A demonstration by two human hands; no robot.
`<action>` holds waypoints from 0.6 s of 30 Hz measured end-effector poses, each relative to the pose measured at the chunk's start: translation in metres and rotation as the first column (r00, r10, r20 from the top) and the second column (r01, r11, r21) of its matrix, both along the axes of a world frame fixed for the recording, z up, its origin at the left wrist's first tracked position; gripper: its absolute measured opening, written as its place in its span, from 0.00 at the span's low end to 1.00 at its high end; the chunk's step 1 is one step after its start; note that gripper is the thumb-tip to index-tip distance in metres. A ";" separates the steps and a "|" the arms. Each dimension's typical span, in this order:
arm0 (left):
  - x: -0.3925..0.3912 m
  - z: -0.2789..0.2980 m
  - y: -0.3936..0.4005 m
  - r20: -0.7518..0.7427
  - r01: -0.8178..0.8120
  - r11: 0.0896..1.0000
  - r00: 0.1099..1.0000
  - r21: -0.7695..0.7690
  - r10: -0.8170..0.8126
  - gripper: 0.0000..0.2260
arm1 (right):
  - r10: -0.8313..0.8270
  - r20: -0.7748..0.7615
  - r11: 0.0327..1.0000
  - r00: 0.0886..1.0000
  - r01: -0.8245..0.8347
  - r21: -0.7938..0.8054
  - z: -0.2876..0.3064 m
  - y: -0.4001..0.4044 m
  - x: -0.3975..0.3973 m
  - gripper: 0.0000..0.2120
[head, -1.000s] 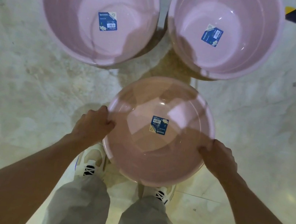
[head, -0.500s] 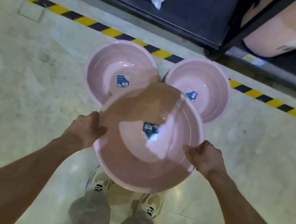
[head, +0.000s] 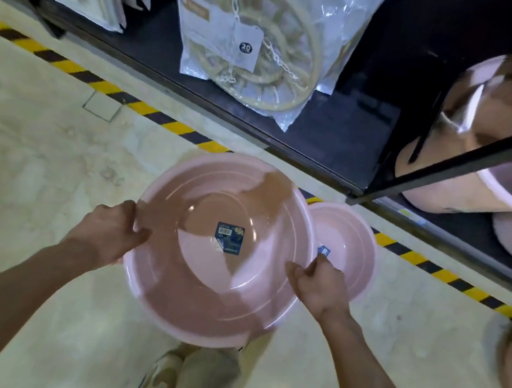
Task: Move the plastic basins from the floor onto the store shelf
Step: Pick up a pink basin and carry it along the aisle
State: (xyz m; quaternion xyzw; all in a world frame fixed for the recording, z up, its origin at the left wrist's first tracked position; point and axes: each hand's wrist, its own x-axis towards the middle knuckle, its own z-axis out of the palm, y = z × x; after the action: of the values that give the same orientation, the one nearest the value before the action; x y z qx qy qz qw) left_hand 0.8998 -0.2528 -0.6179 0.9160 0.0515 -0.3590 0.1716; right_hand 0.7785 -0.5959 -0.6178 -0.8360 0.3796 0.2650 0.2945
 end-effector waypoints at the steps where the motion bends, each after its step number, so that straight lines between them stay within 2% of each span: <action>1: 0.008 -0.005 -0.002 -0.005 -0.002 1.000 1.000 0.013 0.002 0.12 | 0.009 -0.012 1.000 1.000 -0.009 0.011 -0.007 -0.002 0.011 0.18; 6: 0.032 -0.051 -0.017 -0.061 -0.077 0.997 0.995 -0.025 0.076 0.14 | 0.064 -0.064 0.997 0.996 -0.061 0.044 -0.059 -0.020 0.051 0.18; 13: 0.048 -0.140 -0.029 -0.095 -0.109 0.993 0.989 0.035 0.112 0.12 | 0.102 -0.062 0.994 0.993 -0.101 0.030 -0.146 -0.030 0.078 0.15; 18: 0.057 -0.196 -0.028 -0.129 -0.026 0.999 0.991 0.038 0.031 0.10 | 0.067 -0.073 0.998 0.995 -0.067 0.006 -0.199 -0.024 0.080 0.07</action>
State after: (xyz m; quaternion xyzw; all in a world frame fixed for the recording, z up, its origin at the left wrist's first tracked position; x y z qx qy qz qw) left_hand 0.9563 -0.2806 -0.8136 0.8929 0.0820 -0.4142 0.1563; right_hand 0.8581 -0.6200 -0.8165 -0.8375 0.3615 0.3060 0.2726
